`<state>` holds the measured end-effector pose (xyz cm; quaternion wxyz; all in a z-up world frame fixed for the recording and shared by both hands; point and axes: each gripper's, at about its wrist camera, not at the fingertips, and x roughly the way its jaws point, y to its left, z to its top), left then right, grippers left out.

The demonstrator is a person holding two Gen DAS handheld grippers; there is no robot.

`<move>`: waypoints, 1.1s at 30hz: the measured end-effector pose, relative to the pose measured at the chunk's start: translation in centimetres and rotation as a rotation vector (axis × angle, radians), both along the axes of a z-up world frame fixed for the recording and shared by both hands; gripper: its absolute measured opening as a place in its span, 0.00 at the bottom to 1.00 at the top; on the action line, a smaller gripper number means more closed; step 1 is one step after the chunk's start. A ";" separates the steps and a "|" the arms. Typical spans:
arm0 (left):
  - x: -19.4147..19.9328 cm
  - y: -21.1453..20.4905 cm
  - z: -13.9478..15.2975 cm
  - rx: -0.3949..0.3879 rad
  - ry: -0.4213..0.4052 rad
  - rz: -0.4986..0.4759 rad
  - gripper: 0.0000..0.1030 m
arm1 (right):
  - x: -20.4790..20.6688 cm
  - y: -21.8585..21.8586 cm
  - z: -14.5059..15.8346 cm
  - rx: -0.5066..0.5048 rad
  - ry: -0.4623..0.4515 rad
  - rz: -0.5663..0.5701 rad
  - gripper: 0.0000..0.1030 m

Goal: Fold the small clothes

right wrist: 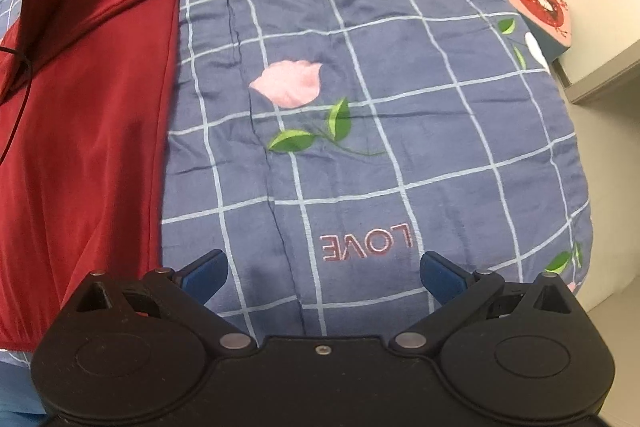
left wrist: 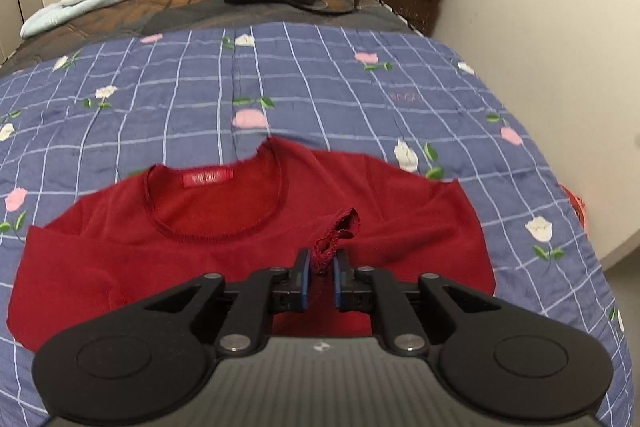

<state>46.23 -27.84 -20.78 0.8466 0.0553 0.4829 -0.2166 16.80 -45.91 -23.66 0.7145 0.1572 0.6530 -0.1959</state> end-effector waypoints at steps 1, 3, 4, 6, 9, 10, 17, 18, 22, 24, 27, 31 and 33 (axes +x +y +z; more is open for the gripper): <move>-0.1 0.1 0.0 0.002 0.009 0.000 0.27 | 0.2 0.1 -0.1 0.003 0.002 0.005 0.99; -0.3 0.6 -0.3 0.006 0.028 0.001 0.47 | 0.5 0.2 -0.3 0.010 0.007 0.018 0.99; -0.3 1.0 -0.2 0.005 0.031 0.003 0.51 | 0.7 0.3 -0.4 0.014 0.010 0.027 0.99; -0.7 1.8 -0.2 0.007 0.042 0.002 0.59 | 1.1 0.6 -0.5 0.020 0.016 0.046 0.99; -1.2 3.2 -0.2 0.021 0.060 0.019 0.69 | 1.5 0.9 -0.8 0.028 0.027 0.072 0.99; -1.5 3.8 -0.2 0.025 0.067 0.027 0.74 | 1.6 1.1 -0.9 0.030 0.031 0.079 0.99; -1.8 11.8 -1.0 0.094 0.135 0.261 0.83 | 2.2 1.4 -1.2 0.033 0.034 0.093 0.99; -1.5 13.4 -1.1 0.109 0.141 0.311 0.83 | 2.3 1.4 -1.3 0.035 0.035 0.095 0.99; 0.2 20.7 -1.4 0.123 0.155 0.541 0.83 | 2.5 2.0 -1.9 0.054 0.057 0.131 0.99; 1.4 24.3 -1.4 0.086 0.157 0.656 0.82 | 2.4 2.3 -2.0 0.053 0.069 0.149 0.99; 3.0 28.3 -1.7 -0.031 0.181 0.790 0.76 | 2.1 2.3 -2.0 0.043 0.077 0.130 0.99; 4.6 31.9 -3.2 -0.216 0.253 0.924 0.62 | 1.7 1.9 -1.7 0.026 0.071 0.061 0.99; 4.9 32.4 -4.0 -0.276 0.288 0.963 0.59 | 2.2 1.5 -0.7 0.037 0.008 0.000 0.99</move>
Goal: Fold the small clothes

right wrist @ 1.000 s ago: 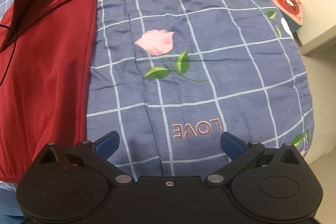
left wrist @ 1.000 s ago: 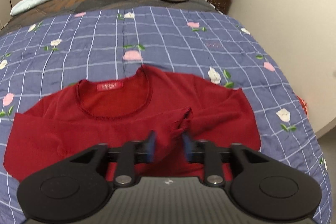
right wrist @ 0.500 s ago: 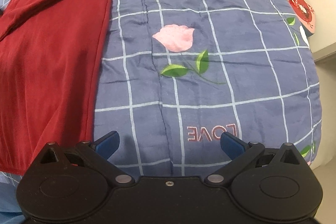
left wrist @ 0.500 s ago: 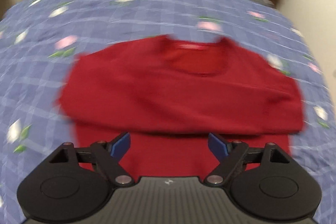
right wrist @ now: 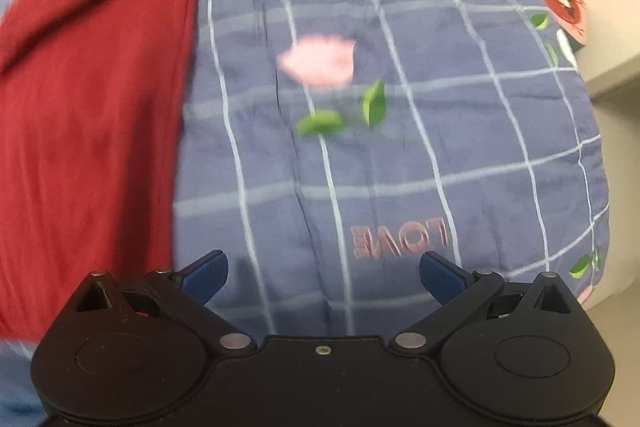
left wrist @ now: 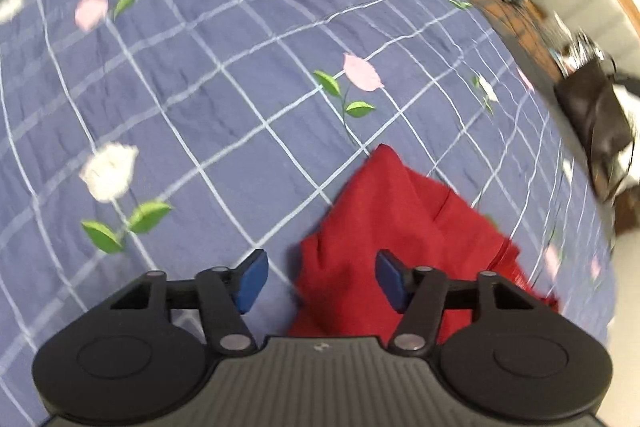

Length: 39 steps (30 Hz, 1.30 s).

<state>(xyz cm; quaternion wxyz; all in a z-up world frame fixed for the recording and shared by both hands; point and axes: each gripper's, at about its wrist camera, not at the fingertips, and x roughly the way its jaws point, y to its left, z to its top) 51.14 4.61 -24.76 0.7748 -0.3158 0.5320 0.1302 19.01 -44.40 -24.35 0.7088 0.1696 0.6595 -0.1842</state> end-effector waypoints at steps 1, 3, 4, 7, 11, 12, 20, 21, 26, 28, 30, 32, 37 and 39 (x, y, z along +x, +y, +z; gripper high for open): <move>0.1 -0.1 -0.3 -0.022 0.003 0.015 0.56 | 0.6 -0.3 0.7 0.024 -0.052 -0.038 0.99; 0.3 0.2 -1.1 -0.080 0.014 0.048 0.52 | 2.4 -0.7 1.7 0.077 -0.156 -0.102 0.99; 0.2 0.2 -1.4 -0.101 0.017 0.061 0.48 | 3.7 -0.6 2.1 0.104 -0.206 -0.119 0.98; -0.2 0.3 -2.1 -0.146 0.024 0.106 0.41 | 8.9 0.1 2.5 0.159 -0.291 -0.091 0.92; -0.4 1.4 -3.2 -0.218 0.000 0.184 0.37 | 16.3 1.7 1.4 0.188 -0.323 -0.009 0.77; -0.6 1.6 -3.4 -0.236 -0.010 0.198 0.37 | 17.9 2.0 1.1 0.194 -0.323 0.003 0.72; -0.3 3.0 -4.8 -0.315 -0.024 0.253 0.11 | 26.8 3.0 -1.5 0.225 -0.310 0.015 0.53; -0.4 3.0 -4.9 -0.329 -0.033 0.262 0.10 | 27.2 3.0 -1.7 0.228 -0.305 0.015 0.49; -1.5 3.3 -4.2 -0.349 -0.087 0.308 0.05 | 28.8 3.4 -2.8 0.244 -0.263 0.034 0.05; -2.5 3.8 -4.1 -0.352 -0.112 0.378 0.05 | 29.0 3.7 -2.4 0.237 -0.278 0.059 0.03; -3.5 4.2 -4.8 -0.365 -0.106 0.462 0.05 | 28.9 3.9 -1.9 0.229 -0.291 0.081 0.03; -3.9 4.4 -5.7 -0.371 -0.084 0.500 0.05 | 29.1 4.3 -2.1 0.203 -0.263 0.125 0.03; -3.2 4.4 -6.0 -0.381 -0.061 0.508 0.07 | 28.9 3.7 -2.7 0.211 -0.223 0.111 0.14; -2.6 4.5 -5.4 -0.361 -0.042 0.466 0.13 | 28.3 3.4 -2.3 0.231 -0.234 0.089 0.25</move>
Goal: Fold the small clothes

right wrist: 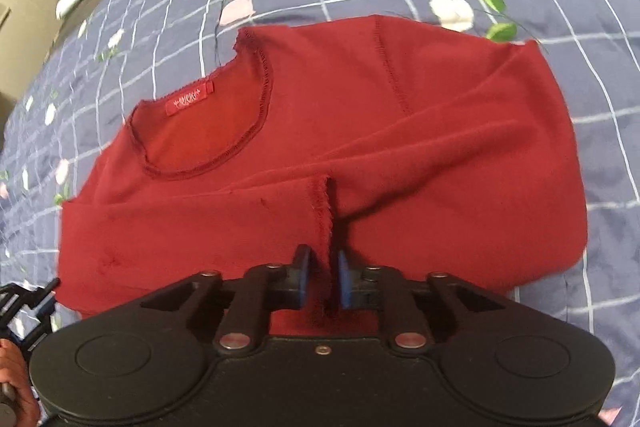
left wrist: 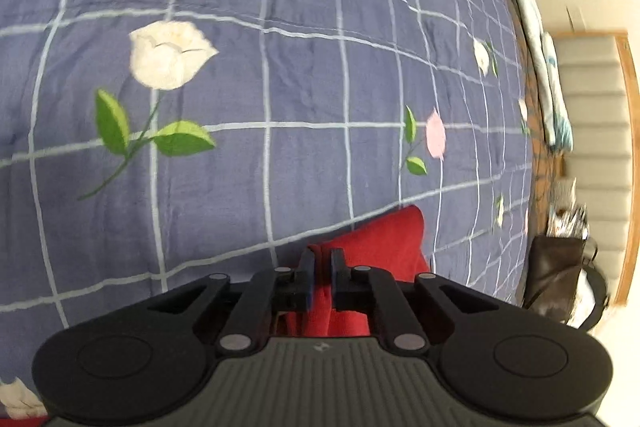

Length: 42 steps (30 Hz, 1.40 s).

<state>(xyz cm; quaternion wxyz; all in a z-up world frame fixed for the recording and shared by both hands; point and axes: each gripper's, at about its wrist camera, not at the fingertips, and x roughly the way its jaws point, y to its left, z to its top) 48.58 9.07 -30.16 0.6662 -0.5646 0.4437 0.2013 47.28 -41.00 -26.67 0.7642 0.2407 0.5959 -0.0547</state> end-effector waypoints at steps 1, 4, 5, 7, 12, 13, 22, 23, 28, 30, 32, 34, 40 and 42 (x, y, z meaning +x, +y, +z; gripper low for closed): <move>0.1 0.1 0.3 0.021 0.013 -0.013 0.25 | -0.6 -0.2 0.2 0.006 -0.005 -0.004 0.26; -0.3 0.4 1.5 0.084 0.040 -0.038 0.51 | -2.9 -0.4 0.9 0.008 -0.017 -0.015 0.35; -0.7 0.6 1.9 0.097 0.042 -0.052 0.51 | -4.0 -0.5 1.1 0.016 -0.018 -0.026 0.38; -1.6 0.8 2.6 0.119 0.053 -0.090 0.56 | -6.1 -0.5 1.4 0.035 -0.016 -0.044 0.42; -5.1 0.7 4.6 0.215 0.097 -0.170 0.75 | -11.9 0.6 1.4 0.080 0.017 -0.019 0.58; -6.0 0.7 4.9 0.224 0.115 -0.182 0.79 | -12.9 1.0 1.2 0.088 0.028 -0.010 0.60; -14.7 -1.2 6.7 0.281 0.257 -0.313 0.86 | -19.4 4.0 0.9 0.167 0.072 0.051 0.70; -15.5 -1.4 6.8 0.286 0.268 -0.338 0.86 | -19.8 4.3 1.1 0.181 0.061 0.049 0.71; -18.1 -2.5 7.1 0.350 0.308 -0.483 0.89 | -21.8 5.6 0.8 0.267 0.076 0.036 0.76; -19.0 -2.7 7.2 0.359 0.321 -0.531 0.90 | -22.8 6.6 0.1 0.270 0.111 0.047 0.77; -19.5 -2.7 6.8 0.353 0.340 -0.571 0.90 | -24.3 7.4 -0.2 0.232 0.136 0.070 0.77; -20.7 -2.5 6.6 0.357 0.345 -0.605 0.90 | -26.0 7.7 -0.1 0.203 0.138 0.079 0.77; -25.6 -0.5 8.6 0.364 0.318 -0.634 0.90 | -30.7 8.7 0.7 0.104 0.122 0.083 0.76; -27.0 0.5 9.2 0.379 0.320 -0.651 0.90 | -32.5 8.9 0.5 -0.011 0.169 0.093 0.78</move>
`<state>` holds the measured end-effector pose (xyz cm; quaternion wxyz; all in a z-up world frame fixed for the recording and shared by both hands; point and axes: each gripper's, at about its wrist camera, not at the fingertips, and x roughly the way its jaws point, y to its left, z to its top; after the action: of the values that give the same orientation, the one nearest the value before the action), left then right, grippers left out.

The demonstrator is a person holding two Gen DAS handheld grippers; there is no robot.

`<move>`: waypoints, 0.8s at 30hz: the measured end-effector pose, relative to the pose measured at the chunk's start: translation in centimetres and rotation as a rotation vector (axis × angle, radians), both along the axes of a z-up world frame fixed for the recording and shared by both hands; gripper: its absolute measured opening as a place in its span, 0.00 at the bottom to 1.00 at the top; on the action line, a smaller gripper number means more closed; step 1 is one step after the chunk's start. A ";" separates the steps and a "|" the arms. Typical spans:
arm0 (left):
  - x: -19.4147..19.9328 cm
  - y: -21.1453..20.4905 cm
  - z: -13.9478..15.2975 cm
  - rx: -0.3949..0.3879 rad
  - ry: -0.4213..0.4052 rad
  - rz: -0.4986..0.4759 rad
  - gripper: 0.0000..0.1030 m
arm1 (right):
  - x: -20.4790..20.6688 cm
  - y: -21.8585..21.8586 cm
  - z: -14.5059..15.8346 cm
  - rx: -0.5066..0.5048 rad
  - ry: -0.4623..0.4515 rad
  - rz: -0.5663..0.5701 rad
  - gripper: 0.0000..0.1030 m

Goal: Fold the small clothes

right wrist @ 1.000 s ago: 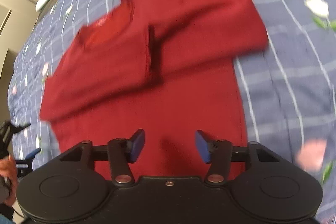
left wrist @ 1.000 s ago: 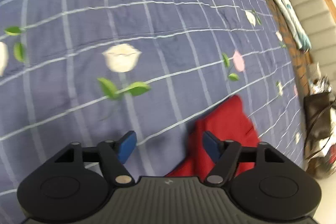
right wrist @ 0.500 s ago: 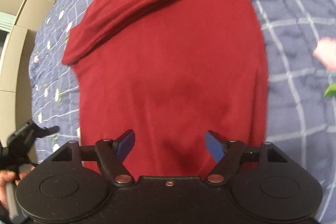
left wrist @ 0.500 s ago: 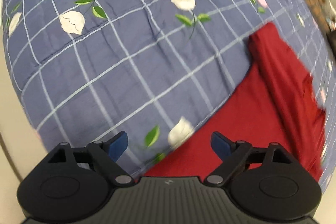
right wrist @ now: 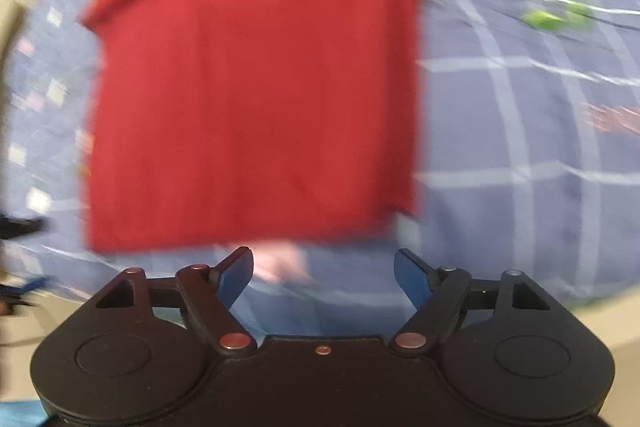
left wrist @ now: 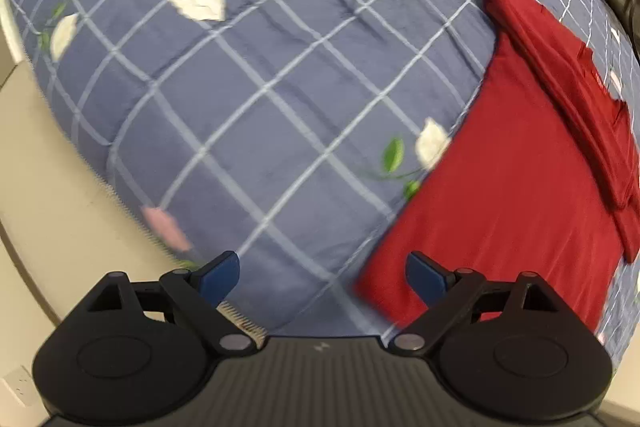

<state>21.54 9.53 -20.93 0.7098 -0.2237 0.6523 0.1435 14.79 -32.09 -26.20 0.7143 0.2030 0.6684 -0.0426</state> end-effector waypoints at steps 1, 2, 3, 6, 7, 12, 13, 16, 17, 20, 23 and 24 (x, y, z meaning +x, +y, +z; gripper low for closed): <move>-0.4 0.3 0.2 0.006 -0.002 -0.011 0.90 | -1.0 -0.2 -0.1 -0.027 0.010 -0.006 0.78; -0.8 0.6 0.4 0.015 -0.007 -0.025 0.90 | -2.2 -0.6 -0.3 -0.038 0.024 -0.030 0.78; -1.2 0.9 0.8 0.026 -0.013 -0.037 0.90 | -3.4 -1.1 -0.5 -0.041 0.038 -0.061 0.78; -2.1 1.5 1.3 0.043 -0.032 -0.051 0.93 | -7.5 -2.9 -0.6 -0.057 0.058 -0.156 0.80; -2.3 1.6 1.5 0.046 -0.037 -0.054 0.94 | -8.7 -3.4 -0.6 -0.062 0.062 -0.184 0.81; -3.4 1.6 1.5 0.044 -0.044 -0.069 0.95 | -12.8 -4.7 -0.2 -0.052 0.056 -0.285 0.82; -3.6 1.5 1.4 0.042 -0.043 -0.073 0.95 | -13.0 -4.6 0.0 -0.049 0.043 -0.286 0.82; -4.0 1.0 1.1 0.040 -0.030 -0.090 0.95 | -13.2 -4.2 0.8 -0.058 -0.006 -0.248 0.82; -4.1 0.8 1.0 0.039 -0.023 -0.098 0.95 | -12.8 -3.5 0.9 -0.075 -0.020 -0.218 0.82; -4.2 0.2 0.8 0.046 -0.008 -0.127 0.95 | -11.4 -2.4 1.3 -0.135 -0.066 -0.112 0.76; -4.1 -0.5 0.8 0.051 0.004 -0.163 0.95 | -9.7 -1.2 1.2 -0.174 -0.105 -0.004 0.60; -4.0 -0.6 0.7 0.044 0.008 -0.171 0.95 | -9.1 -0.8 1.2 -0.173 -0.120 0.025 0.54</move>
<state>17.55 8.90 -20.26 0.7217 -0.1509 0.6685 0.0974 5.64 -32.91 -24.95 0.7682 0.1345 0.6208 -0.0791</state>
